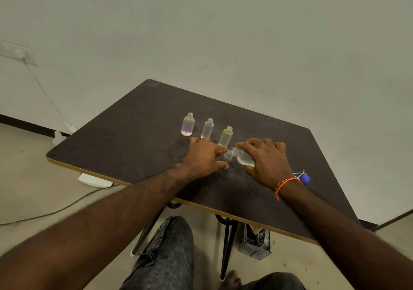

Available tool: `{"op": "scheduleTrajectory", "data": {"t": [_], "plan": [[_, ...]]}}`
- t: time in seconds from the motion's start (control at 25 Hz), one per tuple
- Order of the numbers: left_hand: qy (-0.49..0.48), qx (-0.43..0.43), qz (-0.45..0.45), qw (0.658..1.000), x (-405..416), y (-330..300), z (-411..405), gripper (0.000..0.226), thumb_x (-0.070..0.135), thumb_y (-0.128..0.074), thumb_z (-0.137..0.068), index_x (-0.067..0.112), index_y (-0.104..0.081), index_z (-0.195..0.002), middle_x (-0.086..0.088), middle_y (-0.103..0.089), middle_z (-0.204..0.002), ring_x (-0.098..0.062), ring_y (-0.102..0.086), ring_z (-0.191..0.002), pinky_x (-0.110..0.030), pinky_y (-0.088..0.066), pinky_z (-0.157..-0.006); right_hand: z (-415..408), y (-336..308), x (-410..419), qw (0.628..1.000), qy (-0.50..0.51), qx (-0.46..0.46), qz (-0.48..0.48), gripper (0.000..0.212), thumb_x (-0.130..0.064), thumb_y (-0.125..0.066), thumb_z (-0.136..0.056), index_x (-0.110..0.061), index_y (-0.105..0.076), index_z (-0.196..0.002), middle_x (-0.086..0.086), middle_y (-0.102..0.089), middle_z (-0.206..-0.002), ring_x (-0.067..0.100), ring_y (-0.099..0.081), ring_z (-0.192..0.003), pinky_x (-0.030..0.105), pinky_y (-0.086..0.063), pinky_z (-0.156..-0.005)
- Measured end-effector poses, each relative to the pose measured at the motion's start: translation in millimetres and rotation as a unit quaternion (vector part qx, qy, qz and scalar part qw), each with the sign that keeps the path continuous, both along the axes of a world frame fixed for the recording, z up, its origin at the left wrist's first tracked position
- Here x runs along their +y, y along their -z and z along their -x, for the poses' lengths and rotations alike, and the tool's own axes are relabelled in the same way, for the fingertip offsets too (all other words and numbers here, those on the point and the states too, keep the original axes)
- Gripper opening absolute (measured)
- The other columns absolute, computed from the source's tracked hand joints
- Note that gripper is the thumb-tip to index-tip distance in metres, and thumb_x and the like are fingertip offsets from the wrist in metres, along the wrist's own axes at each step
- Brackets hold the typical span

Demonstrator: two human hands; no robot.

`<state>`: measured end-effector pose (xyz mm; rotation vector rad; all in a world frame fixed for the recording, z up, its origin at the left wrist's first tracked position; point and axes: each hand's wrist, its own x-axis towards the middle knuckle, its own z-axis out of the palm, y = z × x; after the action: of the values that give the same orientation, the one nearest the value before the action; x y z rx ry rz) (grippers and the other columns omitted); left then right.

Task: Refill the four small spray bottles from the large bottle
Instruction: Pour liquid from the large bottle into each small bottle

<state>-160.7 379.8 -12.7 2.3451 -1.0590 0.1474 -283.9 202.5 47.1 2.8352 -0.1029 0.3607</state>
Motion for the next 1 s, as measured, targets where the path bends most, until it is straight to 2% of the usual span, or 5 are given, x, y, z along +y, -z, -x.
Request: {"op": "scheduleTrajectory", "data": {"t": [0.36,1.0], "plan": [[0.007,-0.007,-0.015,1.000,-1.4,-2.4,-0.8,0.059,0.060,-0.076,-0.085,0.034,-0.066,-0.137,0.008,-0.076,-0.118,-0.015,-0.060,-0.117,-0.043,-0.031,-0.107,0.4,-3.3,-0.7,1.000,0.002,0.001,0.024,0.066,-0.038,-0.075,-0.078,-0.042,-0.047,-0.138,-0.003,-0.054,-0.140,0.027,-0.048,-0.123,0.051,-0.033,-0.098],[0.016,-0.007,-0.023,1.000,-0.7,-7.1,1.7,0.056,0.057,-0.075,-0.087,0.033,-0.066,-0.137,0.006,-0.076,-0.116,-0.016,-0.060,-0.115,-0.046,-0.031,-0.107,4.8,-4.2,-3.9,1.000,0.010,0.006,0.015,0.066,-0.041,-0.072,-0.082,-0.042,-0.043,-0.142,-0.004,-0.051,-0.144,0.026,-0.046,-0.128,0.051,-0.031,-0.102]]}}
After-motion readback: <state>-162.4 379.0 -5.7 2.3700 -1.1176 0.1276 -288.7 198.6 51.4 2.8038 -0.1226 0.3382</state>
